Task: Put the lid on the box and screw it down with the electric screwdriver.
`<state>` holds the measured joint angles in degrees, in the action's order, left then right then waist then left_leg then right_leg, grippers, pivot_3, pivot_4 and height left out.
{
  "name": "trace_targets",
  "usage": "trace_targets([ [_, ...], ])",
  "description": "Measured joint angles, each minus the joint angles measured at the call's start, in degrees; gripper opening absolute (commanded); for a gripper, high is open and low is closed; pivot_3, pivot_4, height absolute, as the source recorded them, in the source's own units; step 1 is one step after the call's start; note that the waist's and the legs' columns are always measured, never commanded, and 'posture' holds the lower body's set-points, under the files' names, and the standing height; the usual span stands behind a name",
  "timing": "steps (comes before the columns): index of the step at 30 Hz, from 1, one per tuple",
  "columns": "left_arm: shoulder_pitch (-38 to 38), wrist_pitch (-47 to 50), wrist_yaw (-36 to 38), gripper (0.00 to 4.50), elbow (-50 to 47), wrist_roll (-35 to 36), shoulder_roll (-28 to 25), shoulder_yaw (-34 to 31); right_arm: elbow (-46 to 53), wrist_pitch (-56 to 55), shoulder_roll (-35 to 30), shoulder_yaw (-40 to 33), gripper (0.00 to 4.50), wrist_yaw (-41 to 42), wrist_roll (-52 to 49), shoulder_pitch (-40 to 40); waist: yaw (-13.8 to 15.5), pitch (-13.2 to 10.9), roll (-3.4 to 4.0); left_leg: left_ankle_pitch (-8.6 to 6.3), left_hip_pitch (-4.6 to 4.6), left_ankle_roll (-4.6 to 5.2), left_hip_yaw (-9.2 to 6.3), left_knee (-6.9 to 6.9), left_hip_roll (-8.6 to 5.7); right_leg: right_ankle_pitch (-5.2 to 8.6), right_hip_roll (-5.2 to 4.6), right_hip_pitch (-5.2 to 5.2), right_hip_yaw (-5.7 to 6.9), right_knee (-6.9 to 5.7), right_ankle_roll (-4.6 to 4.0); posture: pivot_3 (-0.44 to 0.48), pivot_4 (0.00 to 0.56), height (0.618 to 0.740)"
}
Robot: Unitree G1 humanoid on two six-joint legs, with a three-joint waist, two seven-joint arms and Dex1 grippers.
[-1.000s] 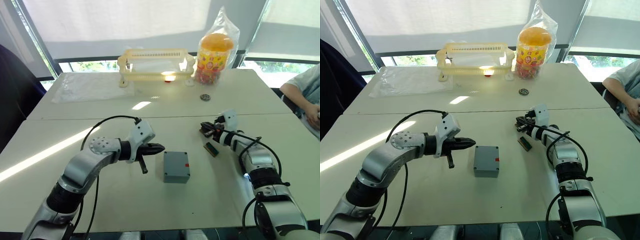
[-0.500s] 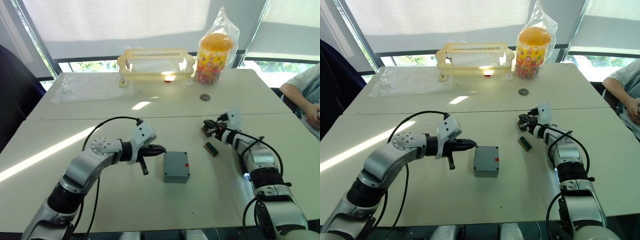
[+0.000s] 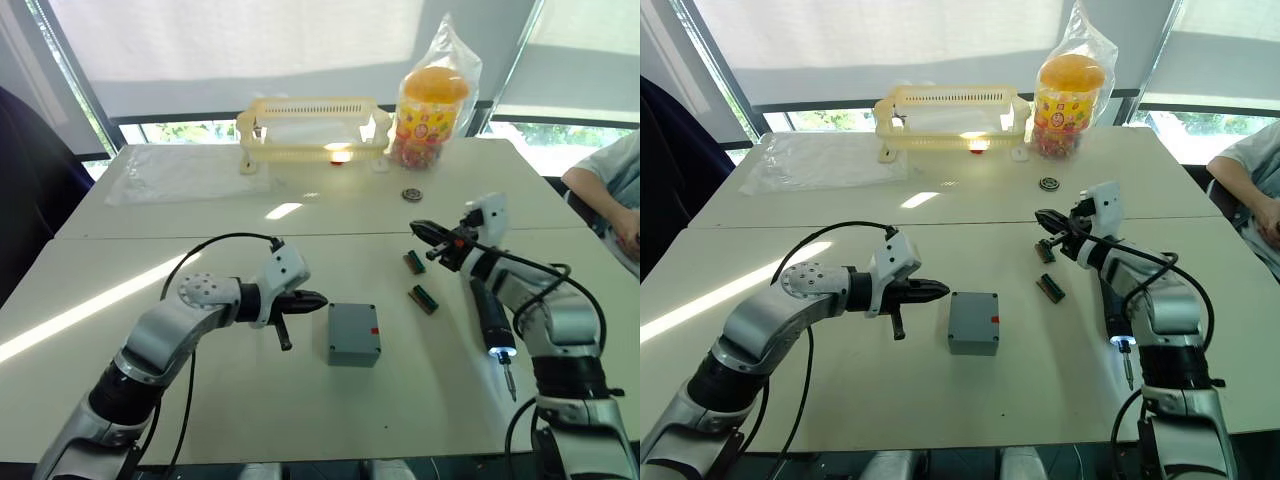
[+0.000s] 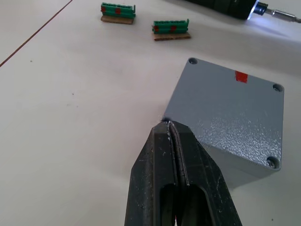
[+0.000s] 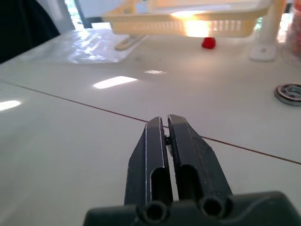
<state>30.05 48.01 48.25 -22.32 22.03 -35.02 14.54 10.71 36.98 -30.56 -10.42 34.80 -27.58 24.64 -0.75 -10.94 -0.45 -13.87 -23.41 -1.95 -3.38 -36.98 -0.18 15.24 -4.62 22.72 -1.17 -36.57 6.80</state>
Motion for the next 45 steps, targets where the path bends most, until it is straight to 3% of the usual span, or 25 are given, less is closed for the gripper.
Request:
trace_targets([
  [6, -0.1, -1.3, 1.7, 0.0, 0.7, 0.1, -1.1, -0.1, 16.0, 7.5, 0.3, 1.0, 0.08, -0.4, -8.2, -11.3, 0.0, 0.0, 0.0, -0.01, 0.01, 0.01, 0.0, 0.0, 0.0, 0.01, 0.0, 0.0, 0.0, 0.0, -0.01, 0.0, 0.15, 0.74],
  [10, -0.1, -2.1, 2.1, 0.0, 1.6, -0.1, -1.2, -0.1, 18.9, 8.9, 1.1, 3.4, 0.08, -1.7, -9.3, -13.9, -0.1, 0.0, 0.0, -0.01, 0.01, 0.01, 0.03, -0.02, 0.0, 0.01, 0.0, 0.01, -0.02, 0.01, -0.02, 0.0, 0.15, 0.74],
  [17, 0.0, -3.4, 2.2, 0.0, 3.2, -0.7, -0.5, 0.3, 19.0, 8.1, 2.4, 7.4, 0.08, -2.4, -8.4, -14.9, 0.0, 0.0, -0.01, 0.0, 0.0, 0.01, 0.02, -0.03, 0.0, 0.01, 0.0, 0.0, -0.01, 0.01, -0.01, 0.0, 0.15, 0.74],
  [45, -0.2, -3.5, 1.7, 0.0, 3.2, -0.8, 0.8, 0.5, 14.8, 5.1, 1.4, 7.4, 0.08, -0.6, -6.1, -15.6, 0.0, 0.0, -0.01, 0.0, 0.01, 0.01, 0.01, -0.03, 0.0, 0.01, 0.0, 0.0, -0.01, 0.01, -0.01, 0.0, 0.15, 0.74],
])
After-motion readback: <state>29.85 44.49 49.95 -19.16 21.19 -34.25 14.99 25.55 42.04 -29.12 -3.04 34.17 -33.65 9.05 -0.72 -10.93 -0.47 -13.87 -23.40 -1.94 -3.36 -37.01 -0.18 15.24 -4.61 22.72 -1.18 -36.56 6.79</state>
